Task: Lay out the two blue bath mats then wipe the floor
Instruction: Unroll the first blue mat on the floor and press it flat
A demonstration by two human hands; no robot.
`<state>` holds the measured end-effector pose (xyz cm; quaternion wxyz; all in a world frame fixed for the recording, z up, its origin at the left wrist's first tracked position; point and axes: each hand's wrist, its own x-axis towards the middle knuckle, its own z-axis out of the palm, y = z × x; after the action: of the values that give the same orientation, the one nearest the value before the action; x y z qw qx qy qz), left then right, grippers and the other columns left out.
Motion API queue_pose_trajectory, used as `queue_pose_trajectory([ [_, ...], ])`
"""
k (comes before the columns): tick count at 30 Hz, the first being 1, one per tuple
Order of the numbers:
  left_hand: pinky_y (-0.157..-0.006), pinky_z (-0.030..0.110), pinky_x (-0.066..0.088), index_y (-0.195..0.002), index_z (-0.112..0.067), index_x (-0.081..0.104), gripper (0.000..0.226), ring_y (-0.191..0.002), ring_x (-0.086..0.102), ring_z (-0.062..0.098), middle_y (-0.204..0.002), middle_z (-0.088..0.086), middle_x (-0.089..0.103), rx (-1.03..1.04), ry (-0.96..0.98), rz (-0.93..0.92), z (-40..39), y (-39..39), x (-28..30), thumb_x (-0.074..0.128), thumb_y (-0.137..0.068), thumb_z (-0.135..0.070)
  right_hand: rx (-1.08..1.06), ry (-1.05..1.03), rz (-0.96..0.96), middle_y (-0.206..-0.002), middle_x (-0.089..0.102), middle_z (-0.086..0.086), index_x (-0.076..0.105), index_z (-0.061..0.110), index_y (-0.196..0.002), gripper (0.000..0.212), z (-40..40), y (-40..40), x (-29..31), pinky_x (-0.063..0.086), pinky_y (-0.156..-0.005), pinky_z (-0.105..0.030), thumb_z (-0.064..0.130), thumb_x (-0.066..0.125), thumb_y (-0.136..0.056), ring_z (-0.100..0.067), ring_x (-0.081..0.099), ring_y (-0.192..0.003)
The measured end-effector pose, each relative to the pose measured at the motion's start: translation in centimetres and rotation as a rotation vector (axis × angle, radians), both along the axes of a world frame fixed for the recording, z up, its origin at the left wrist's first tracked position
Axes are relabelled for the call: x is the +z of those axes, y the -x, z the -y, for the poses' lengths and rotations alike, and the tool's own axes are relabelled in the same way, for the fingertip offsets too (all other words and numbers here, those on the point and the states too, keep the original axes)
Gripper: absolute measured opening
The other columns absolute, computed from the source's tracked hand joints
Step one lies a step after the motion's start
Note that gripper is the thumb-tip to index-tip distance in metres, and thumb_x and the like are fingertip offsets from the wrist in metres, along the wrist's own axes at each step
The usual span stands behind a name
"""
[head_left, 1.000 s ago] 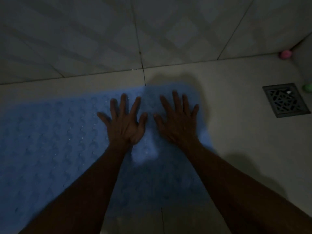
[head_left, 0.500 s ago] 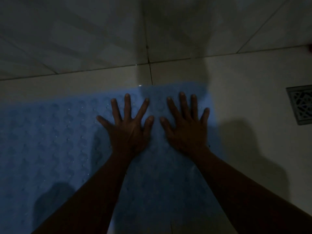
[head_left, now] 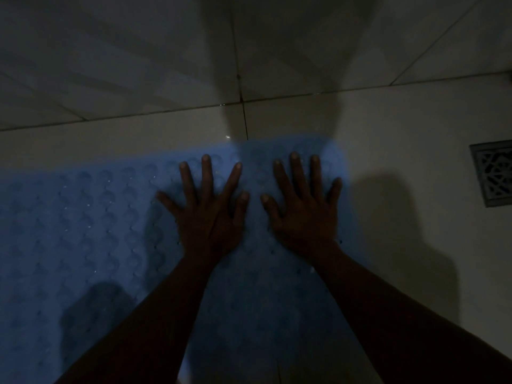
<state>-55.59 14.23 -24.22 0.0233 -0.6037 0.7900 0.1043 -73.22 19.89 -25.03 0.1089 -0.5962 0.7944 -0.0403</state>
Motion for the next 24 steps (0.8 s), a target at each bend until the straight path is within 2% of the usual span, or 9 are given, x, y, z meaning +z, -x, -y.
queue_pose_trajectory([
  [6,-0.107,0.079,0.005,-0.155,-0.049,0.019,0.057,-0.155,-0.001,0.037,-0.169,0.004,0.009,-0.025,0.093,0.015,-0.4,-0.1,-0.7,0.024,-0.101,-0.065,0.013,0.028,0.017,-0.170,0.006,0.005,0.015,0.036,-0.160,0.071,-0.2,0.1,-0.4,0.006,-0.118,-0.068,0.068,0.025,-0.098,-0.027,-0.002,-0.156],
  [8,-0.108,0.079,0.002,-0.155,-0.053,0.012,0.056,-0.155,-0.006,0.035,-0.169,0.001,0.002,-0.006,0.071,0.010,-0.3,-0.1,-0.7,0.021,-0.101,-0.067,0.018,0.025,0.008,-0.170,0.006,0.005,0.015,0.037,-0.160,0.070,-0.1,0.0,-0.3,0.004,-0.118,-0.068,0.069,0.025,-0.098,-0.027,-0.002,-0.156],
  [11,-0.109,0.077,-0.009,-0.152,-0.058,-0.004,0.057,-0.152,-0.022,0.032,-0.167,-0.004,-0.017,0.025,-0.046,-0.039,-0.1,0.1,-0.5,0.011,-0.099,-0.070,-0.007,-0.053,0.044,-0.169,-0.007,0.008,0.002,0.042,-0.159,0.070,0.2,0.0,0.0,-0.007,-0.118,-0.064,0.070,0.019,-0.098,-0.025,-0.014,-0.155],
  [16,-0.113,0.072,-0.010,-0.154,-0.055,-0.005,0.058,-0.152,-0.022,0.030,-0.167,-0.005,-0.016,0.001,-0.089,-0.053,-0.7,-0.3,0.2,0.011,-0.099,-0.068,-0.060,-0.104,0.103,-0.168,-0.013,0.009,-0.004,0.045,-0.158,0.065,0.2,-0.9,0.7,-0.012,-0.118,-0.063,0.066,0.018,-0.100,-0.025,-0.019,-0.154],
  [20,-0.119,0.065,-0.005,-0.157,-0.046,0.002,0.058,-0.154,-0.016,0.025,-0.169,-0.003,-0.010,-0.006,-0.138,-0.066,-2.8,-2.5,1.3,0.018,-0.103,-0.059,-0.080,-0.081,0.150,-0.170,-0.008,0.003,0.002,0.039,-0.160,0.059,-1.6,-3.2,1.4,-0.006,-0.120,-0.064,0.053,0.021,-0.105,-0.027,-0.016,-0.155],
  [24,-0.123,0.058,0.002,-0.159,-0.040,0.008,0.059,-0.155,-0.009,0.023,-0.169,0.003,-0.005,-0.020,-0.136,-0.080,-5.6,-5.8,2.1,0.026,-0.104,-0.053,-0.102,-0.113,0.202,-0.170,-0.002,-0.001,0.009,0.035,-0.160,0.060,-3.5,-6.0,2.7,0.002,-0.121,-0.063,0.049,0.027,-0.105,-0.028,-0.010,-0.156],
])
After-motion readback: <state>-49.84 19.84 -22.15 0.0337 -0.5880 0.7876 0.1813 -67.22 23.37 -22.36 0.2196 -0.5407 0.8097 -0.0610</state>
